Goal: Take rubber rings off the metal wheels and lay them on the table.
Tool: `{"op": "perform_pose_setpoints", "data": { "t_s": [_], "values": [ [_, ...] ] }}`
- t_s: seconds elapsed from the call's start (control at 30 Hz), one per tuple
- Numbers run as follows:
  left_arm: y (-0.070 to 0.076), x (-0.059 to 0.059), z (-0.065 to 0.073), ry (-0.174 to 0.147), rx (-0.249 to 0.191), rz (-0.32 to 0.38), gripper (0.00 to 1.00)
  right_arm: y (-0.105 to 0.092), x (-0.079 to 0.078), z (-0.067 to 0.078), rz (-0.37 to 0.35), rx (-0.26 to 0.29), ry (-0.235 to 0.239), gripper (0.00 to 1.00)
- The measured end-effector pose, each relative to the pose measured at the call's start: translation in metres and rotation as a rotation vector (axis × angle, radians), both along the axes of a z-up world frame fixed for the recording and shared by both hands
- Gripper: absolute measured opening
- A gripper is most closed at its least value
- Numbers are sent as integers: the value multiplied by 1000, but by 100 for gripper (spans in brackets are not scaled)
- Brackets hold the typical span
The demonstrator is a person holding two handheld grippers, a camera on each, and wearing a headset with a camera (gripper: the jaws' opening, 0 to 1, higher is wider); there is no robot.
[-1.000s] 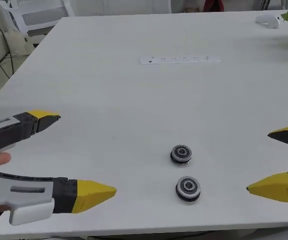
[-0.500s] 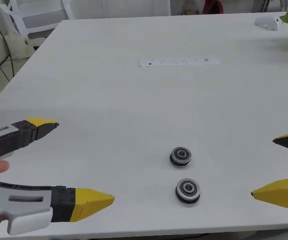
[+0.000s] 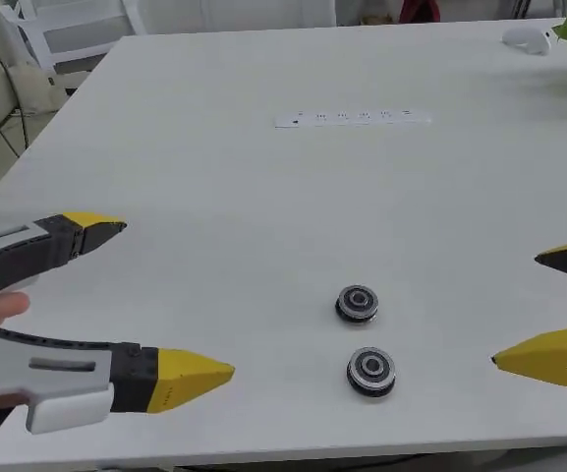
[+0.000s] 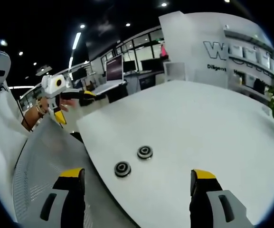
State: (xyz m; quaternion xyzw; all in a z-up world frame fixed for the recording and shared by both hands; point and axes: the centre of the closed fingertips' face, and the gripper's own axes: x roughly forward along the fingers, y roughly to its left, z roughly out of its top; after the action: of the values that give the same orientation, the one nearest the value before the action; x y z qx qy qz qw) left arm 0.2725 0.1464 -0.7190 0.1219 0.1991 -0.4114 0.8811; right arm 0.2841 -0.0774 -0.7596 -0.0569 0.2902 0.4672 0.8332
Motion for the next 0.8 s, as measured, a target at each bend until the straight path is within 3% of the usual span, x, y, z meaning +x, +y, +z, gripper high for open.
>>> {"op": "perform_pose_setpoints", "data": {
  "t_s": [0.33,0.63,0.8],
  "values": [
    [-13,11,4,-16,-11,-43,97,9,12,9,9,21,-31,91],
    [-41,17,8,-43,-8,-155,96,27,18,14,59,35,-52,89],
    [-53,17,-3,-40,53,-236,94,38,16,11,98,27,-49,86]
  ]
}}
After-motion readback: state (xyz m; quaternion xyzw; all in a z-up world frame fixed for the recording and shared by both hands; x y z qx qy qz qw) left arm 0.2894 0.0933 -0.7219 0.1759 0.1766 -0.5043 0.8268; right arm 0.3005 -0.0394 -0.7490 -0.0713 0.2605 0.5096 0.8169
